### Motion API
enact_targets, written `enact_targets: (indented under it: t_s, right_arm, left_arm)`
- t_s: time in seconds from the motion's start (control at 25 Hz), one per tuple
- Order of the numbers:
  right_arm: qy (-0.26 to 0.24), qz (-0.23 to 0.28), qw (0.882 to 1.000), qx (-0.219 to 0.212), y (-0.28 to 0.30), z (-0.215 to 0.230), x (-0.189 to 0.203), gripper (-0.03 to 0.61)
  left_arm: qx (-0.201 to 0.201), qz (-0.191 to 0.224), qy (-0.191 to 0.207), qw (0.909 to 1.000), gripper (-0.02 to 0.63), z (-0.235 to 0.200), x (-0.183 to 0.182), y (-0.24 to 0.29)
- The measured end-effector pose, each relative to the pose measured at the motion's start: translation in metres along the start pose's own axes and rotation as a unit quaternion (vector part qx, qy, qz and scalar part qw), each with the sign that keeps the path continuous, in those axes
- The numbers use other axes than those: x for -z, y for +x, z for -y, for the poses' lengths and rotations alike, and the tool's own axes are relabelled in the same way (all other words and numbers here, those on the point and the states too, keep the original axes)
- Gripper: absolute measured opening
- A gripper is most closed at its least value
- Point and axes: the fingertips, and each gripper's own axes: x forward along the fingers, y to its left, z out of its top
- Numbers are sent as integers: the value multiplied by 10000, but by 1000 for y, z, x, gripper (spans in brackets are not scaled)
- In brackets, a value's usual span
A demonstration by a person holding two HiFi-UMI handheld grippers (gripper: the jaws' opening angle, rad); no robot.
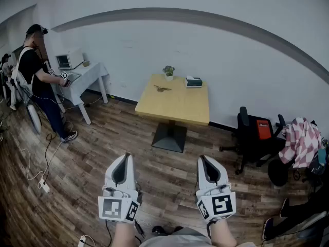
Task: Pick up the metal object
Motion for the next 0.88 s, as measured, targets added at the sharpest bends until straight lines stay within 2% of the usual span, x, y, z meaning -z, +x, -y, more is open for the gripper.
enact_targets:
  t_s: [0.44, 0.64, 0.88]
  right_arm:
    - [15, -53, 10000, 33, -6, 0, 0, 2]
    - [155, 155, 9997, 60, -9, -10, -2, 2]
    - [175, 150, 9994, 247, -16, -20, 5, 2]
  left_arm:
    - [65, -85, -79, 9999, 3, 6, 3, -3]
    - [181, -126, -102, 9997, 3, 0, 7, -8]
    - [317, -209, -187, 9991, 3, -7, 17, -14]
